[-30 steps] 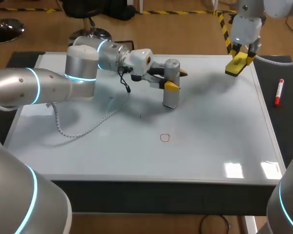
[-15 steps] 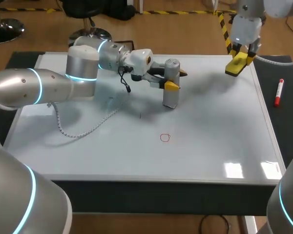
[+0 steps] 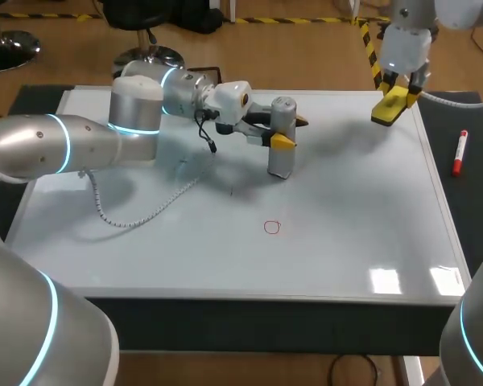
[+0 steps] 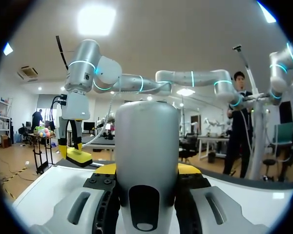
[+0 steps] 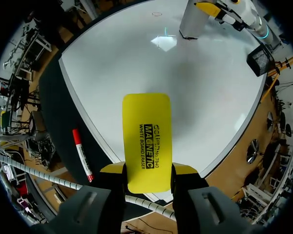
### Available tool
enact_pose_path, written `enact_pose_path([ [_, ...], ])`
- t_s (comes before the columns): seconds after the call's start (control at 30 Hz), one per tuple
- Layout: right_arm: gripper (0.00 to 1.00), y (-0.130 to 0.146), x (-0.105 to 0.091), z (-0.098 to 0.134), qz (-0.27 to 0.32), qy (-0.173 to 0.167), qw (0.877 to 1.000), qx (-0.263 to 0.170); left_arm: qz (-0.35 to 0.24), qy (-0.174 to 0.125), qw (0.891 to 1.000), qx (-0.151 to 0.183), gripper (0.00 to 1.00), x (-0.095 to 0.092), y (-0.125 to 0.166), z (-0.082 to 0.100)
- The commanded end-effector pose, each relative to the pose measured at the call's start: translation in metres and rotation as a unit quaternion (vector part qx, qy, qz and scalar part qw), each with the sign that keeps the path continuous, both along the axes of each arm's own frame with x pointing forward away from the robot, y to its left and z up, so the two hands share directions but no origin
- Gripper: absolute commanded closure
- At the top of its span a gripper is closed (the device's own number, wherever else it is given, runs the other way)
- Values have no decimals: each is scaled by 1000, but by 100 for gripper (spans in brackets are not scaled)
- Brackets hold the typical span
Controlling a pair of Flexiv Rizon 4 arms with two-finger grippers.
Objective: Pick up the inspection probe, press it on each red-marked spot on the whiteboard one by one, put down the probe, pick up the eraser, and wipe off all the red marks.
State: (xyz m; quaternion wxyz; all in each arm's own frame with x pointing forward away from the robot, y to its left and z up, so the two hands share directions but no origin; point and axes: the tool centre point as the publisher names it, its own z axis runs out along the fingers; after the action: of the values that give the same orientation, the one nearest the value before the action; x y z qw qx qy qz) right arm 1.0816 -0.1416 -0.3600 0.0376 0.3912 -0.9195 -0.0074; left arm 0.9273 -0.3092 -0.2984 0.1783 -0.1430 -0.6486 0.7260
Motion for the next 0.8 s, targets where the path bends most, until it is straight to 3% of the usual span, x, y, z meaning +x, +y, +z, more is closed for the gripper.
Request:
enact_pose_path([
  [0.03, 100, 0, 0, 1, 1, 1, 1000, -2, -1, 1, 1000, -1, 100, 1, 0, -5],
  [0.4, 100, 0, 0, 1, 1, 1, 1000, -2, 3, -1, 1000, -2, 100, 1, 1, -2],
  [0.8, 100, 0, 0, 1, 1, 1, 1000, -2, 12, -10, 1000, -10, 100, 4, 14, 33],
])
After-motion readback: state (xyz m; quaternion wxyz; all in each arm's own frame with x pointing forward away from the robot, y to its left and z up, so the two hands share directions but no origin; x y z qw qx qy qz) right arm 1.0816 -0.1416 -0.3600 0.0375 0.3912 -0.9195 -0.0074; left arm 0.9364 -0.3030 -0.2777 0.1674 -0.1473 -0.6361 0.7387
